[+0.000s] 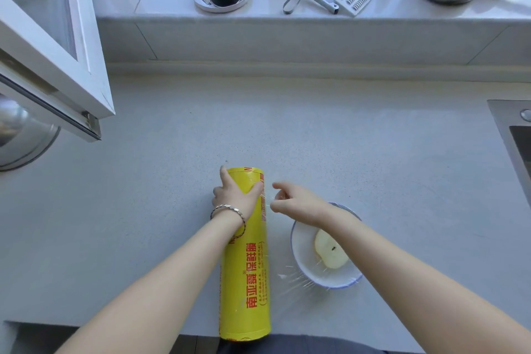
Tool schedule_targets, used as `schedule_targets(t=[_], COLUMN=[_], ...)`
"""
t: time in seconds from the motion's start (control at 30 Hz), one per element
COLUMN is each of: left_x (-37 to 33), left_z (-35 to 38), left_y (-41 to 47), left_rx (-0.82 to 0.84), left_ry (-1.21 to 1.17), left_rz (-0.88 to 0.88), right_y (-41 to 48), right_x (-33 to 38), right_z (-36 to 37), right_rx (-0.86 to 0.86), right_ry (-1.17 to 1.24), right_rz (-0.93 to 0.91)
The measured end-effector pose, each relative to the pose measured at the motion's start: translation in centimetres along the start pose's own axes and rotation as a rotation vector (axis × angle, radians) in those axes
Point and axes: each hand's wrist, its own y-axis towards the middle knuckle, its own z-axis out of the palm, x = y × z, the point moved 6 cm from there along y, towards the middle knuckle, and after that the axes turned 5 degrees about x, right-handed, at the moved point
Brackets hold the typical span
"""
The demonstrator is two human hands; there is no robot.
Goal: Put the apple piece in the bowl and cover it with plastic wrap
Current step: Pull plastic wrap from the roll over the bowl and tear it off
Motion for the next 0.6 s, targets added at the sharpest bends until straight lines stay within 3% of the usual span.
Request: schedule_targets(t=[0.1,0.23,0.43,0.6], left_x=[0.1,0.4,0.5,0.5], left_z=[-0.3,-0.5,-0.5,-0.4], left_y=[0.3,0.3,0.5,0.6], left_rx=[0.018,0.046,0.041,0.021], left_ry=[0.004,-0.036,-0.032,-0.010], left_rz=[0.001,0.012,0.034,0.040], right_y=[1.0,1.7,2.3,2.5], right_x=[0.2,0.3,0.7,0.7], right_z=[0.4,0.5,0.0,0.2], right_rx=[-0.089,-0.136,-0.280,-0.378], right_ry=[-0.212,-0.273,-0.153,-0.099], right_rz=[0.011,-0.013,-0.147,-0.117])
